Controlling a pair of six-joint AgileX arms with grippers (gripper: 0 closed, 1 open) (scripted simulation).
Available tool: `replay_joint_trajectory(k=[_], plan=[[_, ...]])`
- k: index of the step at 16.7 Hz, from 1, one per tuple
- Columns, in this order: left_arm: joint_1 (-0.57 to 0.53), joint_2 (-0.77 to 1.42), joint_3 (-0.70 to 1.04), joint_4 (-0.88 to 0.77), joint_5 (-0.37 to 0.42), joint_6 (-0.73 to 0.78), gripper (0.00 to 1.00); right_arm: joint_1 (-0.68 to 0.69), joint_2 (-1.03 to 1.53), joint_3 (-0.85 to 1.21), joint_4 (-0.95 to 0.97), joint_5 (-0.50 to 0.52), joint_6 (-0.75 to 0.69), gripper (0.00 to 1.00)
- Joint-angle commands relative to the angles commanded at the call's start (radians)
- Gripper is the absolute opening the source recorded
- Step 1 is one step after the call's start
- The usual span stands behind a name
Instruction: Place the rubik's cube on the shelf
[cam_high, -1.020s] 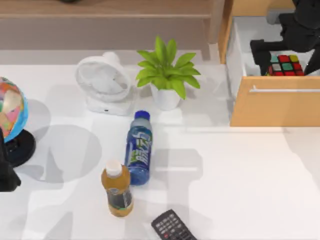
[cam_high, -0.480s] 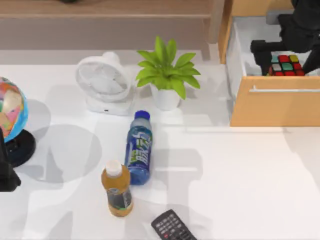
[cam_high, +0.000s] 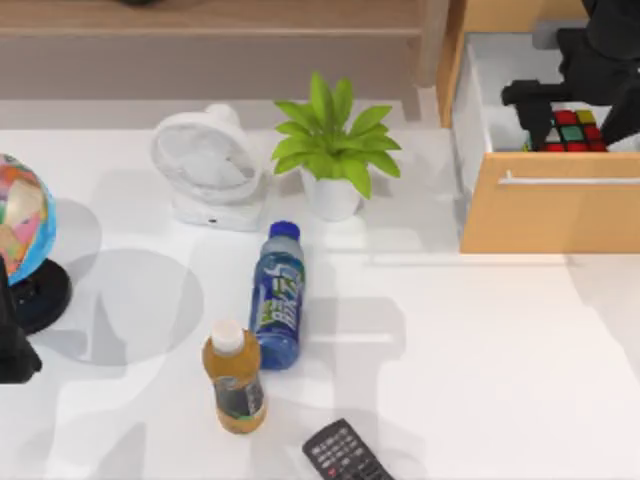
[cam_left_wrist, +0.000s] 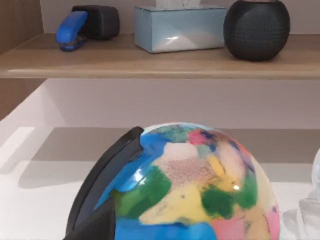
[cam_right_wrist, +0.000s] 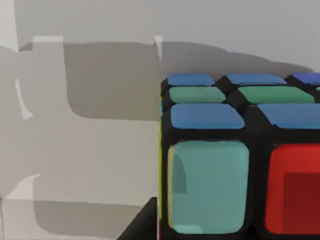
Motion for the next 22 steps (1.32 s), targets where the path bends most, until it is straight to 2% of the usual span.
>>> replay_joint_trajectory(k=[2, 3, 12, 22], plan=[[0.0, 0.0, 0.0, 0.0, 0.0, 0.0, 1.0, 0.0, 0.0, 0.0, 0.0, 0.0, 0.0, 0.02], [0.0, 0.0, 0.0, 0.0, 0.0, 0.0, 1.0, 0.0, 0.0, 0.0, 0.0, 0.0, 0.0, 0.0], [0.0, 0.0, 0.0, 0.0, 0.0, 0.0, 1.0, 0.003, -0.002, -0.001, -0.002, 0.0, 0.0, 0.0], [0.0, 0.0, 0.0, 0.0, 0.0, 0.0, 1.0, -0.003, -0.025, 0.066, -0.17, -0.01, -0.068, 0.0]])
